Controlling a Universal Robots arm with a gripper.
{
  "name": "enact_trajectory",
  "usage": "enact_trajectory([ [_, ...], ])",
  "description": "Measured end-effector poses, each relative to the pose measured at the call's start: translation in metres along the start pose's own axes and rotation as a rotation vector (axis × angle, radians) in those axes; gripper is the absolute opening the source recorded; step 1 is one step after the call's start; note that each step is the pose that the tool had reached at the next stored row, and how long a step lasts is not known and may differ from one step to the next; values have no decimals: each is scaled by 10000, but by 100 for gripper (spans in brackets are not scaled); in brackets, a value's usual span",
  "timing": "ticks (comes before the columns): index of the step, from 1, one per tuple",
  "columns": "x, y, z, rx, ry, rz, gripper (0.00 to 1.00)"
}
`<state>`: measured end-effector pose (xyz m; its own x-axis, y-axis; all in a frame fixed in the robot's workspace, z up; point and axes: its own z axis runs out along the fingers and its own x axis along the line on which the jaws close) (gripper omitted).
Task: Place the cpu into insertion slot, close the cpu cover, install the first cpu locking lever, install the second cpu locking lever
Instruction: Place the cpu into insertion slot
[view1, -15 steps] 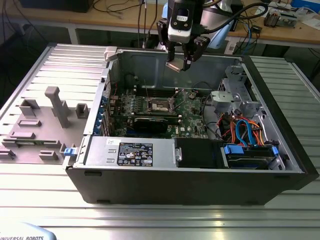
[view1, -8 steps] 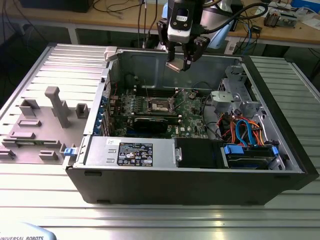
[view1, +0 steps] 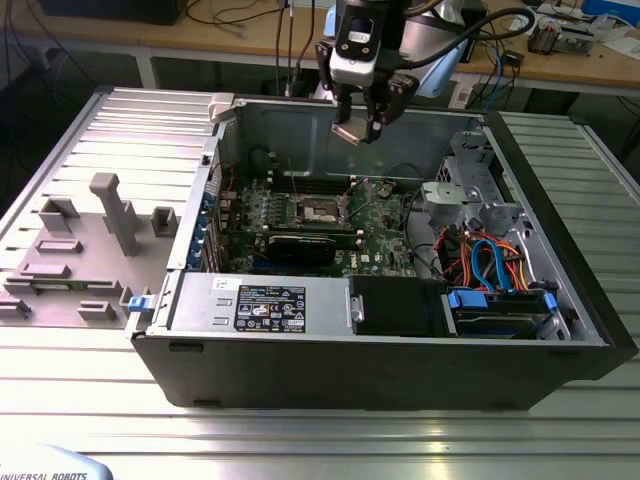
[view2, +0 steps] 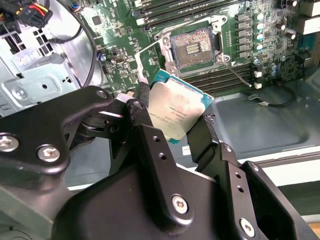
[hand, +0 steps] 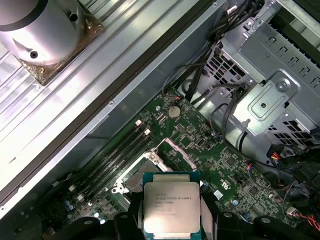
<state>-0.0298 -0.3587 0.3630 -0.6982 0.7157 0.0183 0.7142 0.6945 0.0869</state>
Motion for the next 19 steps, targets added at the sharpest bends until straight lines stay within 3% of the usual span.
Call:
enact_trajectory([
  [10,0,-1,8,-16,-86,980,54],
  [19,0,-1,8,-17,-93,1043,54],
])
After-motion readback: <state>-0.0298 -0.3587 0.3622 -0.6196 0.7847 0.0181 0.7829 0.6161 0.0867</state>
